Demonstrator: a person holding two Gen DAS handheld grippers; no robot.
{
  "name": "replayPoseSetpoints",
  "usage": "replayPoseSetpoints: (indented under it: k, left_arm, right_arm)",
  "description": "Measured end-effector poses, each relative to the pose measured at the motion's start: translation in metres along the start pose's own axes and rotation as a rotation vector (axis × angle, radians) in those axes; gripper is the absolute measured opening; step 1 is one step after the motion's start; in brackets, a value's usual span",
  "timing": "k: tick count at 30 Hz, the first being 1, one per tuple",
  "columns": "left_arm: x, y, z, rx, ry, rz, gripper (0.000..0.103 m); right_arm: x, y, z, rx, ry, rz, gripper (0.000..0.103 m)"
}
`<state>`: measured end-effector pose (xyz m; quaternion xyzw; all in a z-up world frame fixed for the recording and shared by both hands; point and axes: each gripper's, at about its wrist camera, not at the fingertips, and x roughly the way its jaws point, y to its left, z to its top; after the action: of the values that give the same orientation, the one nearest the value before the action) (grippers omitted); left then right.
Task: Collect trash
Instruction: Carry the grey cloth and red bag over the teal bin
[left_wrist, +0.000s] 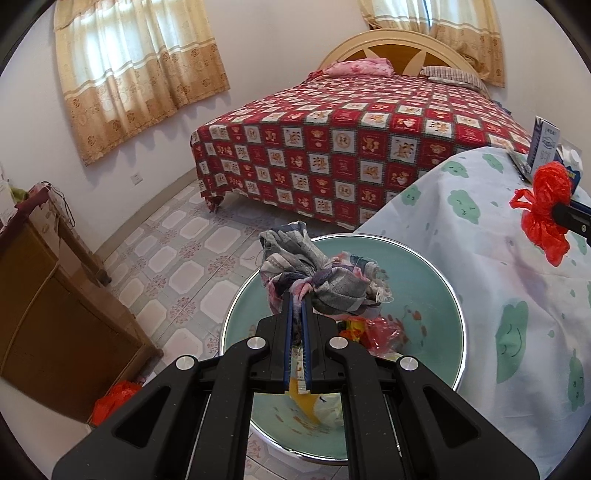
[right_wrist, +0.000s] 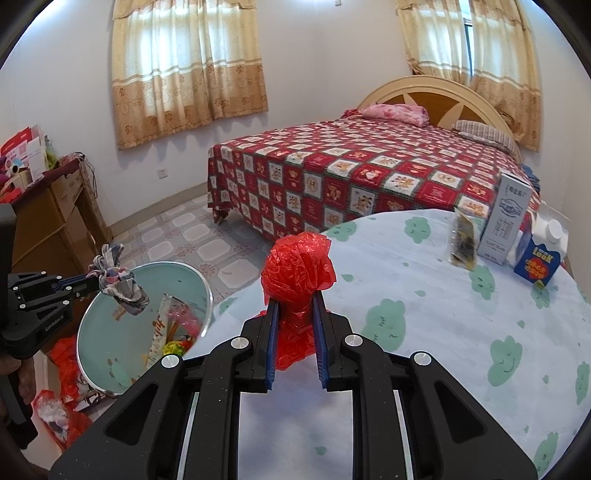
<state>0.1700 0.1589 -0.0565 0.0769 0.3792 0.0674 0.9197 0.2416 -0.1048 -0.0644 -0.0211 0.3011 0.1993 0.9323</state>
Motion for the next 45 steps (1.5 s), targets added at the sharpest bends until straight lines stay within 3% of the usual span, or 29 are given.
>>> replayPoseSetpoints:
  k: [22,45]
  left_arm:
    - [-0.007,0.012,-0.004,-0.018,-0.002,0.029,0.005]
    - [-0.001,0.024,-0.003,-0.038,0.0,0.109,0.005]
  right_arm:
    - [0.009,0.029,0.007,-0.041,0.002,0.05,0.018]
    - [0.018,0.046,0.01,-0.084,0.011,0.086,0.018]
